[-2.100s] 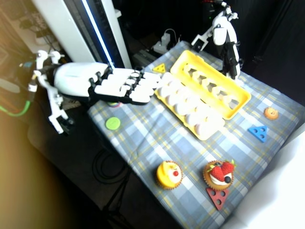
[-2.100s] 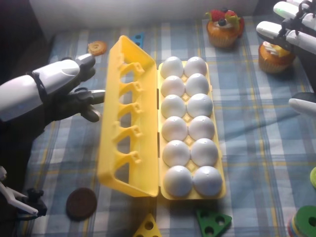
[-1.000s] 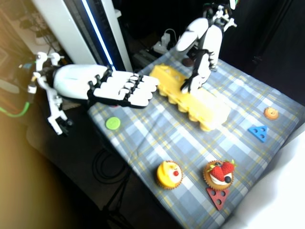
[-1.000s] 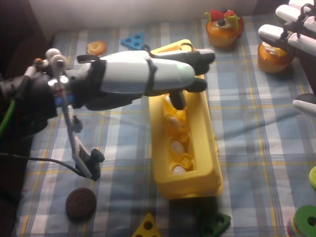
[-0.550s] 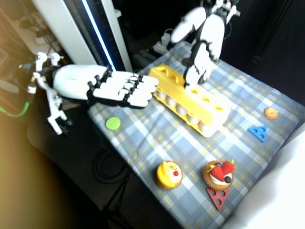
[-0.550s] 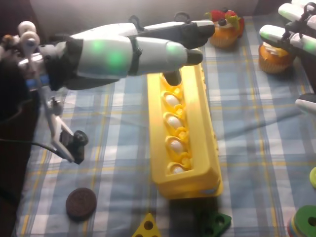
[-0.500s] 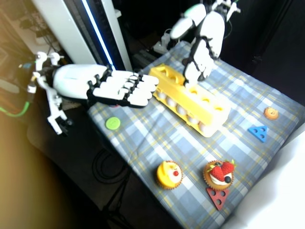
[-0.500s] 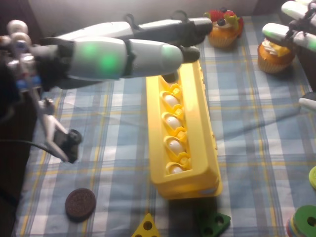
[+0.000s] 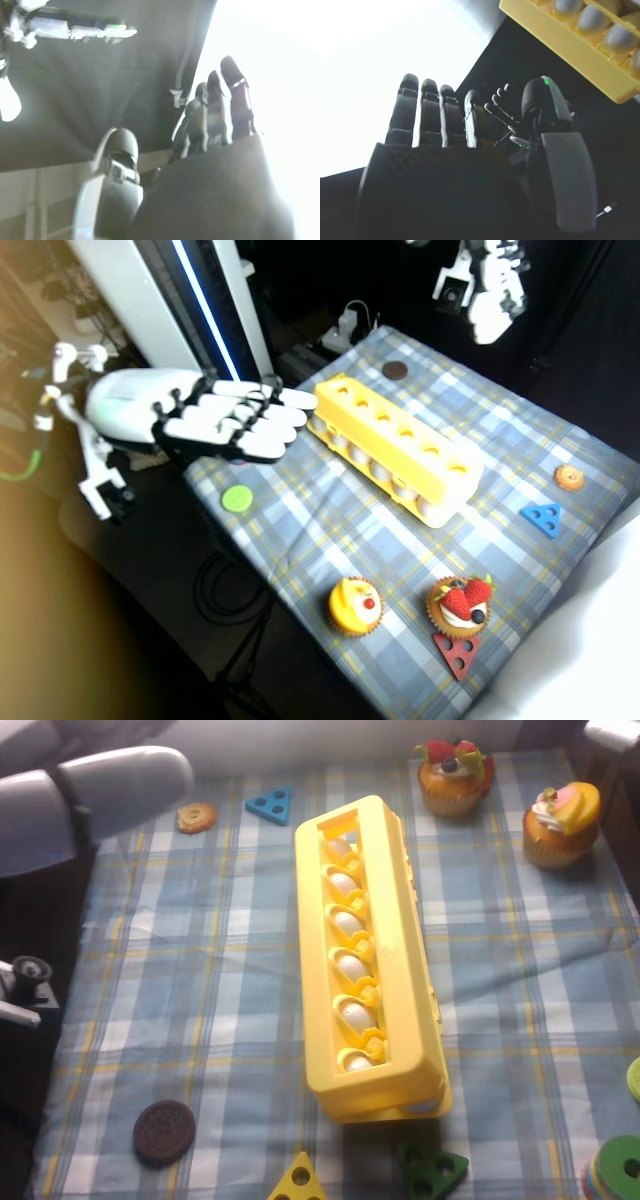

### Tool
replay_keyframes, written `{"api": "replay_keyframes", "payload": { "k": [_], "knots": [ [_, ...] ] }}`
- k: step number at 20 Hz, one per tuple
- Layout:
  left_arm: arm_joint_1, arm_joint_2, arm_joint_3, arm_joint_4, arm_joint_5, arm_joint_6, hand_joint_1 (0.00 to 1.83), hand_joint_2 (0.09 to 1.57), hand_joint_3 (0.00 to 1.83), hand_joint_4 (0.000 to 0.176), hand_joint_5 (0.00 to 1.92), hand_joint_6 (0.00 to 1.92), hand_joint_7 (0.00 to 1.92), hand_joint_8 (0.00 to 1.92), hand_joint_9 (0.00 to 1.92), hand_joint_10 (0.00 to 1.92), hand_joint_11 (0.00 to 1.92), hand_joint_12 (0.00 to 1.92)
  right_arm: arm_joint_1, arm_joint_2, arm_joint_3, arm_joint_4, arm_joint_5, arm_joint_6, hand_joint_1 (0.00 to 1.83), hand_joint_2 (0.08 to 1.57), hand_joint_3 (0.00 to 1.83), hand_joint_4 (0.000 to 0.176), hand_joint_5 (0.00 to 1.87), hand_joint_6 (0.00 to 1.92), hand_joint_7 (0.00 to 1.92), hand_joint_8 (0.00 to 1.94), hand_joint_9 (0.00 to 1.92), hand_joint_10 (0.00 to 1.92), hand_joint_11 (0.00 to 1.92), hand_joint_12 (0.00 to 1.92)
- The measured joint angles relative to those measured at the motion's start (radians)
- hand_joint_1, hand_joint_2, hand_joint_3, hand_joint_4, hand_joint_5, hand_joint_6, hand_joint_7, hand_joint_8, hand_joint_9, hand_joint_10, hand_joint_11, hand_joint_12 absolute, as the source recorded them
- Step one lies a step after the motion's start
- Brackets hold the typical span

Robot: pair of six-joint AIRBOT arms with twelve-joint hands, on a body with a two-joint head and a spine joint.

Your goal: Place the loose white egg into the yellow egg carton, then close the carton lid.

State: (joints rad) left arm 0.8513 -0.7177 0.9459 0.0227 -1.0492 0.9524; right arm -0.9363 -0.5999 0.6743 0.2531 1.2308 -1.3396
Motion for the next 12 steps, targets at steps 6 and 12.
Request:
{"api": "replay_keyframes", "payload": {
  "k": [6, 12],
  "knots": [
    [0.127, 0.005, -0.012, -0.159, -0.239, 0.018, 0.32, 1.19, 0.0, 0.146, 0.0, 0.0, 0.0, 0.0, 0.0, 0.0, 0.0, 0.0, -0.139, 0.018, -0.009, 0.062, 0.212, 0.095, 0.48, 1.11, 0.0, 0.024, 0.0, 0.0, 0.0, 0.0, 0.0, 0.0, 0.0, 0.0],
    [0.166, 0.012, -0.027, -0.19, -0.41, 0.017, 0.42, 1.21, 0.0, 0.176, 0.0, 0.0, 0.0, 0.0, 0.0, 0.0, 0.0, 0.0, -0.227, 0.05, -0.009, 0.123, 0.406, 0.132, 0.33, 1.1, 0.0, 0.049, 0.0, 0.0, 0.0, 0.0, 0.0, 0.0, 0.0, 0.0]
  ]
}}
